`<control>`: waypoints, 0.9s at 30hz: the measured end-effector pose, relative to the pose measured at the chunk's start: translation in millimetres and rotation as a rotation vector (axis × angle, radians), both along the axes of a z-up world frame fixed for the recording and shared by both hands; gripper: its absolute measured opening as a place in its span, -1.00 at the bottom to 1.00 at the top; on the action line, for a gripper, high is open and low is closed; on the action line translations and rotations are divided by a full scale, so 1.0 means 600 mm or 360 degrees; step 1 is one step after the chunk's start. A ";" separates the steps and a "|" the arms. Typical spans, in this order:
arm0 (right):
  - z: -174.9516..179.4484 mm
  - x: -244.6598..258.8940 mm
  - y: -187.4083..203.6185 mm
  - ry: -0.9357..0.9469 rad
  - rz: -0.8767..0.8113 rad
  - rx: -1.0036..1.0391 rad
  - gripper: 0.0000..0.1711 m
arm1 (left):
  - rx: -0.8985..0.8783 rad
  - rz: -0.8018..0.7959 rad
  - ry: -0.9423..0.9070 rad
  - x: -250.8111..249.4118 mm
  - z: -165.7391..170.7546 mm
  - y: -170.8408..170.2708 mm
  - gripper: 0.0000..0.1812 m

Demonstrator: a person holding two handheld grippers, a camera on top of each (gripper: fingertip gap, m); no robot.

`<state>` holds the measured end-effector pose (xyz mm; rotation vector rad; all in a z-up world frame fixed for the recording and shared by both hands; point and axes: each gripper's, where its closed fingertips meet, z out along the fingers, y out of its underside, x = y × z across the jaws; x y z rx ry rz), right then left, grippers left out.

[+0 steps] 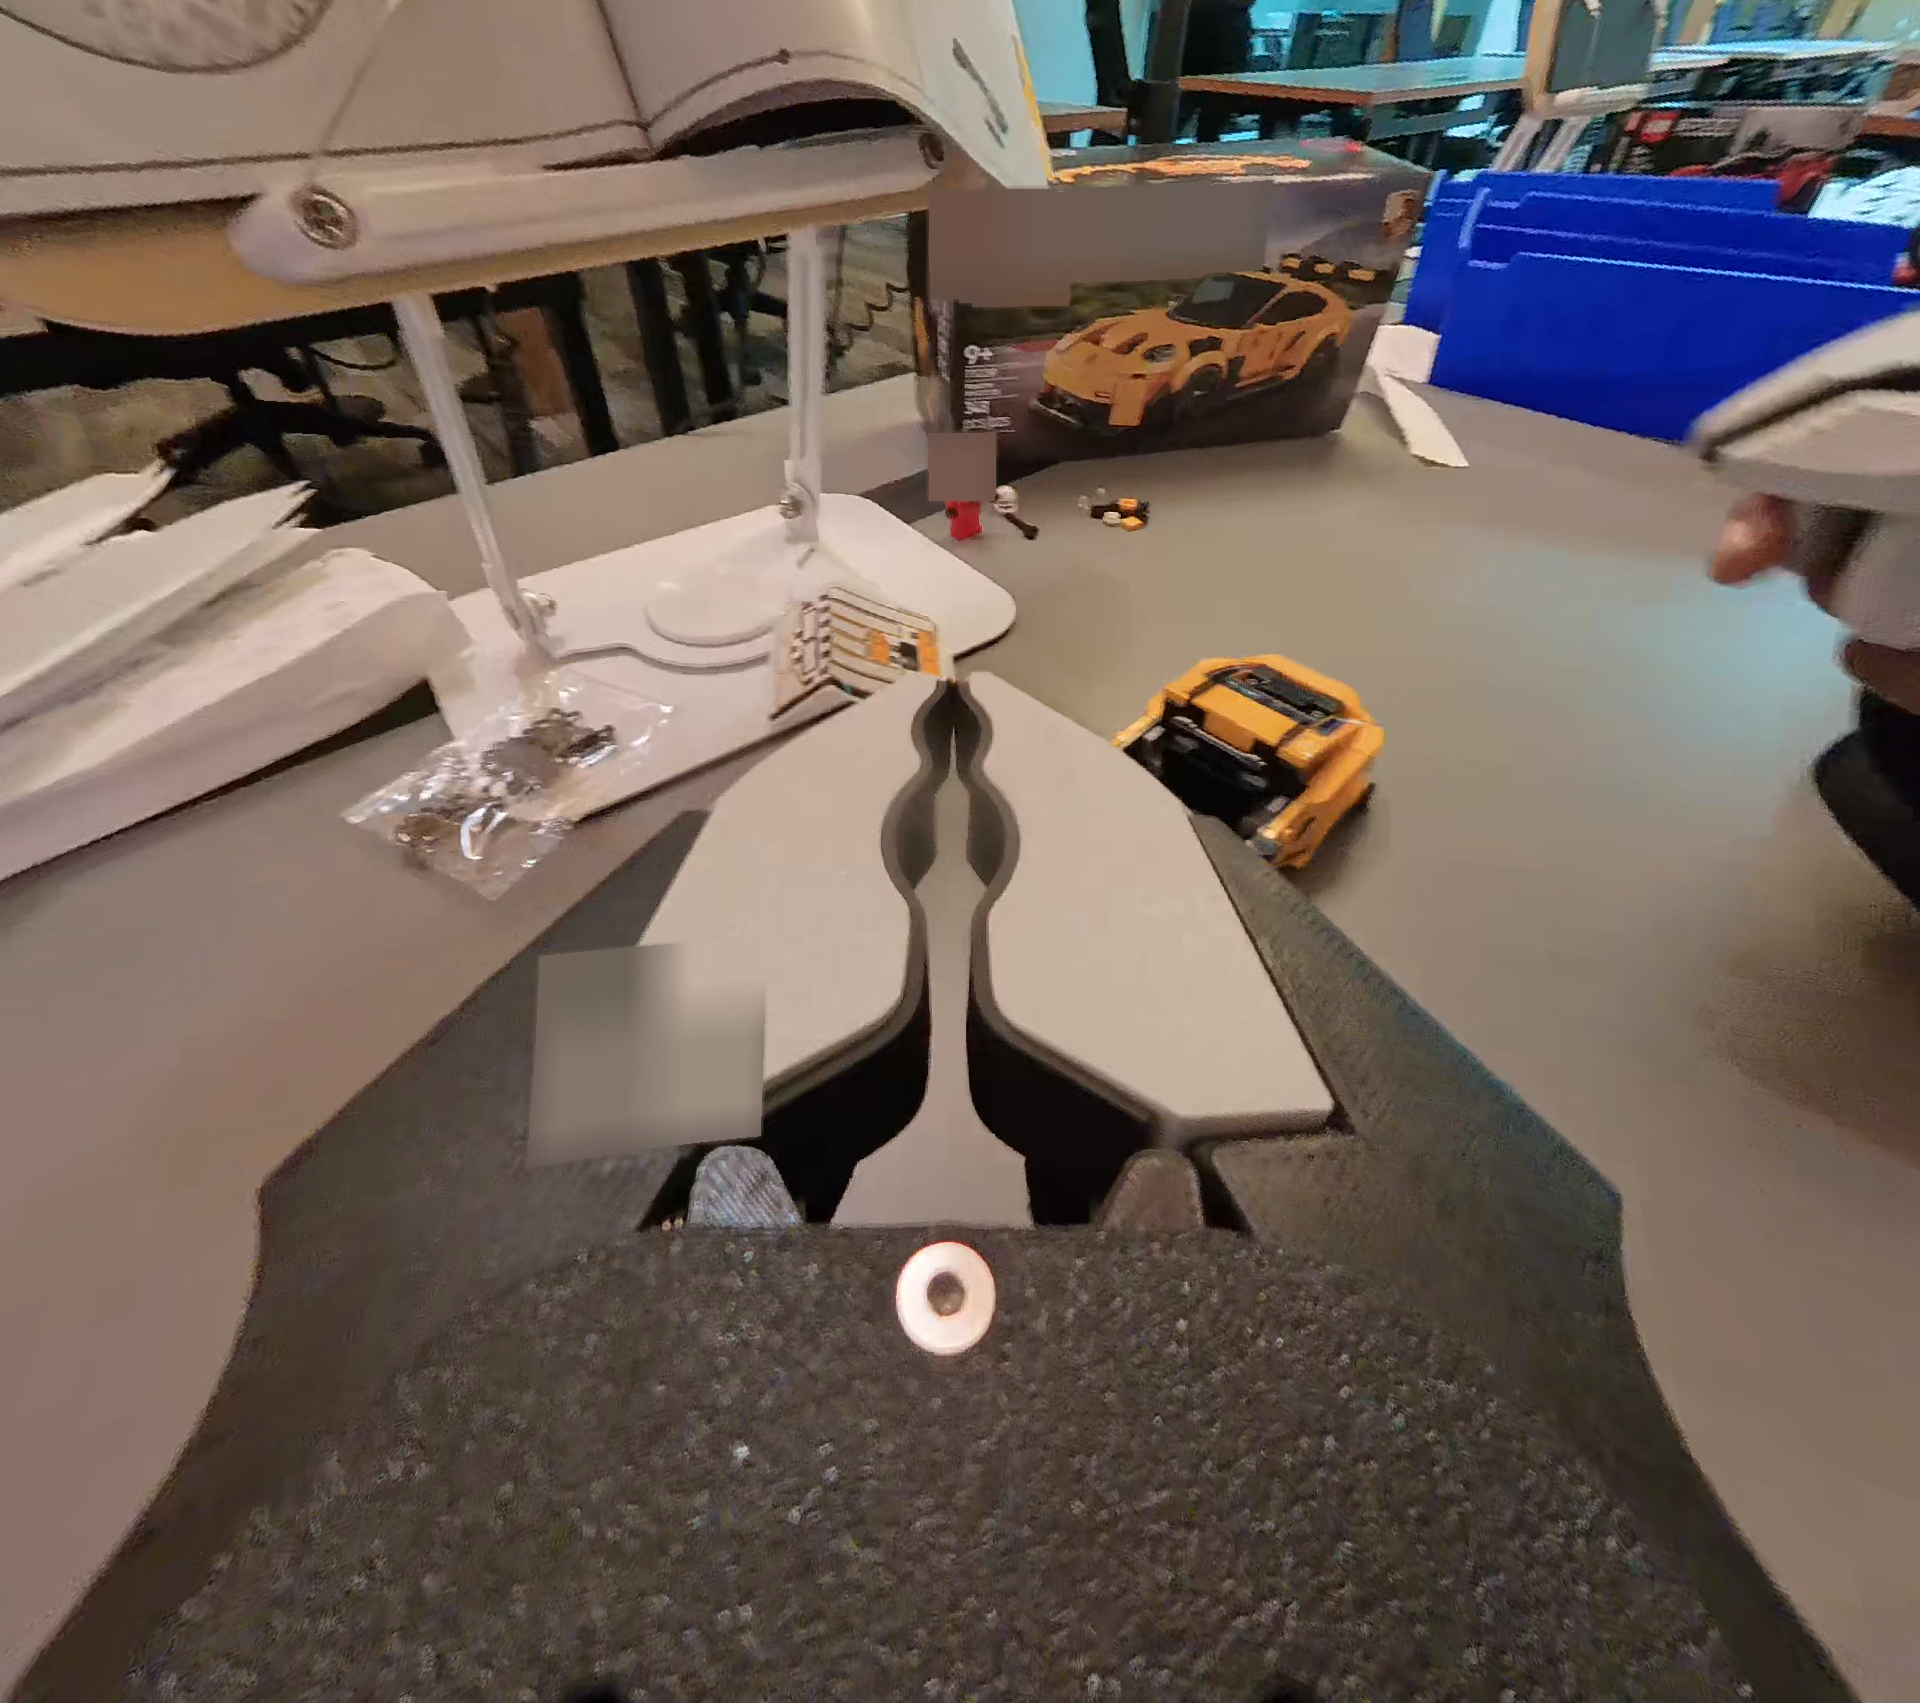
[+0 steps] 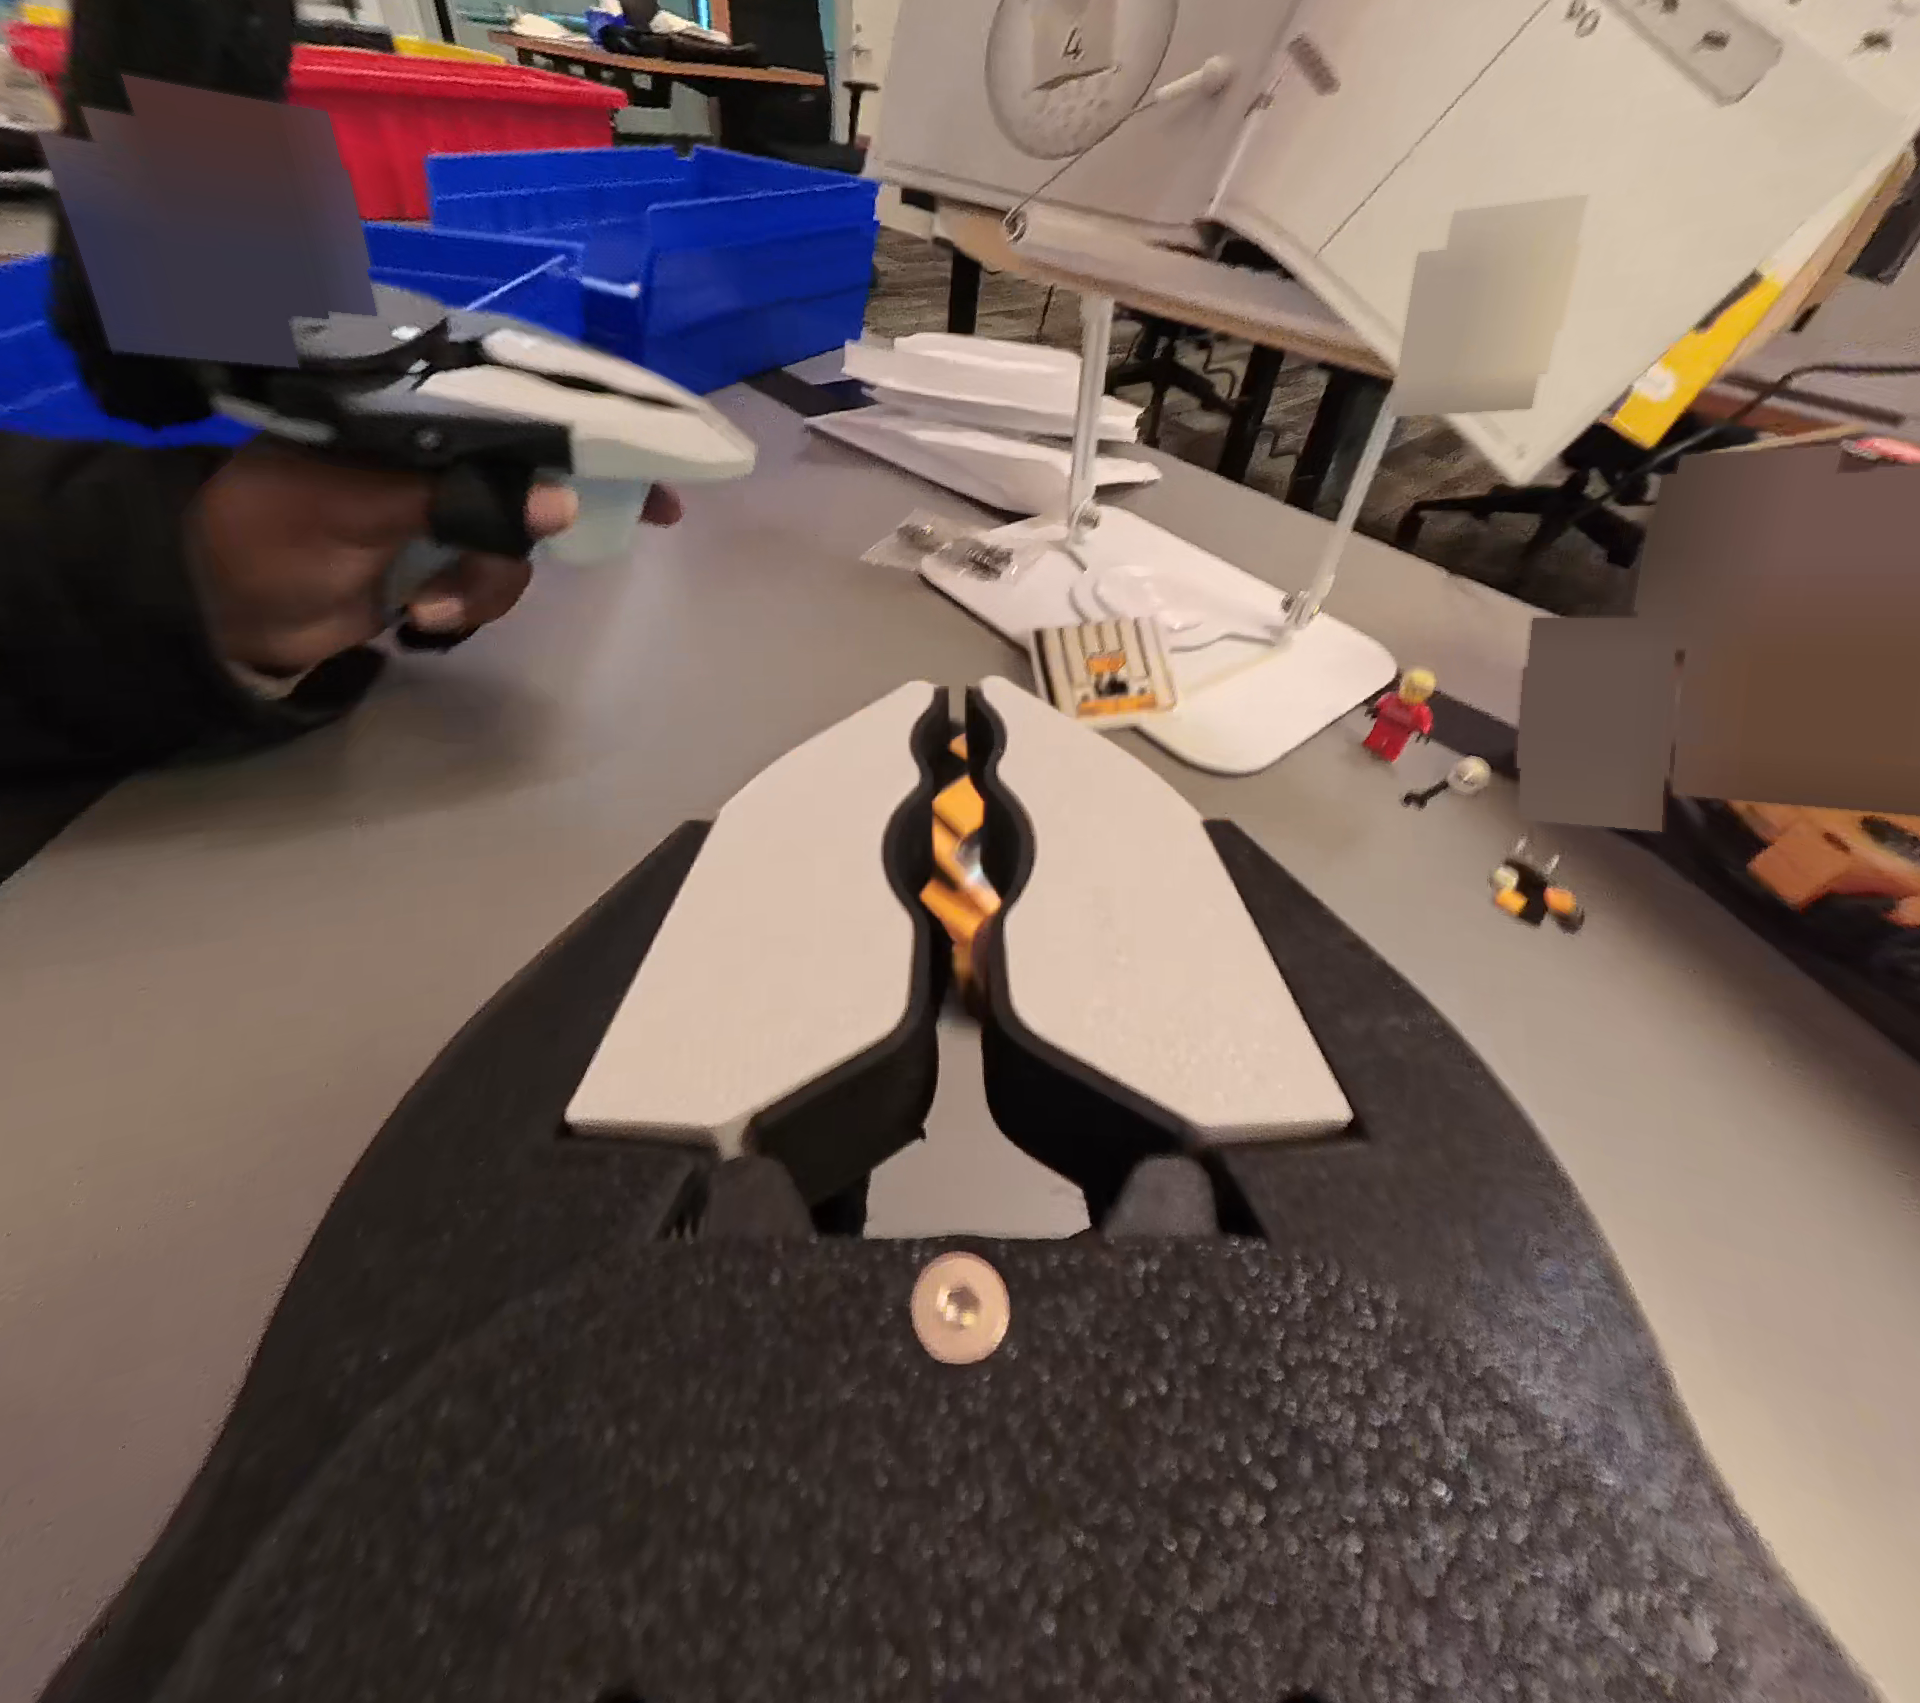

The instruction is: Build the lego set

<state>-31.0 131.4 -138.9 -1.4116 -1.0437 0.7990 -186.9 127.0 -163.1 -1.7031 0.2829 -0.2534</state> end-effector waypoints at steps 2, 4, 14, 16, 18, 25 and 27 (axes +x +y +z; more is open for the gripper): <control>0.017 -0.027 0.026 0.0021 -0.0015 0.0020 -0.97 | -0.0003 -0.0016 0.0035 0.002 -0.003 -0.003 -1.00; 0.028 -0.058 0.050 0.0064 0.0008 0.0033 -0.96 | -0.0024 -0.0028 0.0071 0.002 -0.009 -0.002 -1.00; -0.085 -0.081 0.068 -0.0390 0.0283 0.0088 -0.54 | -0.0241 -0.0272 0.0203 0.044 -0.069 0.000 -0.80; -0.118 -0.074 0.066 -0.0556 0.0357 0.0042 -0.32 | -0.0256 -0.0290 0.0271 0.047 -0.078 0.000 -0.79; -0.149 -0.065 0.065 -0.0702 0.0407 0.0019 -0.14 | -0.0265 -0.0300 0.0284 0.048 -0.081 -0.001 -0.78; -0.198 -0.059 0.082 -0.0960 0.0337 0.0148 -0.20 | -0.0340 -0.0355 0.0208 0.055 -0.089 -0.003 -0.80; -0.194 -0.056 0.093 -0.0954 0.0283 0.0197 -0.23 | -0.0330 -0.0362 0.0231 0.057 -0.088 -0.005 -0.80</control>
